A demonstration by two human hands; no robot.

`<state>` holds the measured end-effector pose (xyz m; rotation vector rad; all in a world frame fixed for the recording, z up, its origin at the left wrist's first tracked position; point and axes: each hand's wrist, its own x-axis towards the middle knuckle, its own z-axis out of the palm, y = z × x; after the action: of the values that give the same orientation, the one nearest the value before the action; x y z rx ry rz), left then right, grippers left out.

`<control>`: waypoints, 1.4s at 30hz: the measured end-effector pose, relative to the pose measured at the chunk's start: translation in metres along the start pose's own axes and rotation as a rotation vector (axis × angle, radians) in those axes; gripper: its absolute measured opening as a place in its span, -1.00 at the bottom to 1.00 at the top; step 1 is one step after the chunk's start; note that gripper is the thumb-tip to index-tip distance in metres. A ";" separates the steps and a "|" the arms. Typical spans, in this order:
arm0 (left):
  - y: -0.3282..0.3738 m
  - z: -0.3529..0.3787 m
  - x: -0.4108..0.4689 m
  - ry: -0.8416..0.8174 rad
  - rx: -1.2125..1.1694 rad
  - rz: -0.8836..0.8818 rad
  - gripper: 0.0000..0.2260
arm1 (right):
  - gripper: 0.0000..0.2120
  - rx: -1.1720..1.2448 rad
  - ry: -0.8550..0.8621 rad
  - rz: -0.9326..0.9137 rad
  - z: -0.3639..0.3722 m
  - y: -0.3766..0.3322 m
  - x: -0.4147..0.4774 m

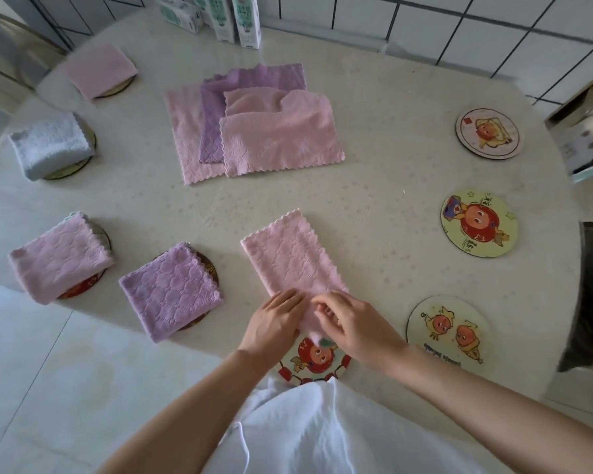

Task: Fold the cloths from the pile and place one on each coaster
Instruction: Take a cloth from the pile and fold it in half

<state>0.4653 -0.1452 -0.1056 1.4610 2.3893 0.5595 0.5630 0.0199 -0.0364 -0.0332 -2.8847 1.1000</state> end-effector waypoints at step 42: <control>-0.048 -0.053 0.072 -0.062 -1.127 -1.177 -0.62 | -0.68 0.171 -0.112 0.724 0.004 0.077 0.123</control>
<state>0.3726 -0.1099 -0.0843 -0.3766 1.7893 1.1253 0.4398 0.0799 -0.0853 -1.1094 -2.9151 1.4616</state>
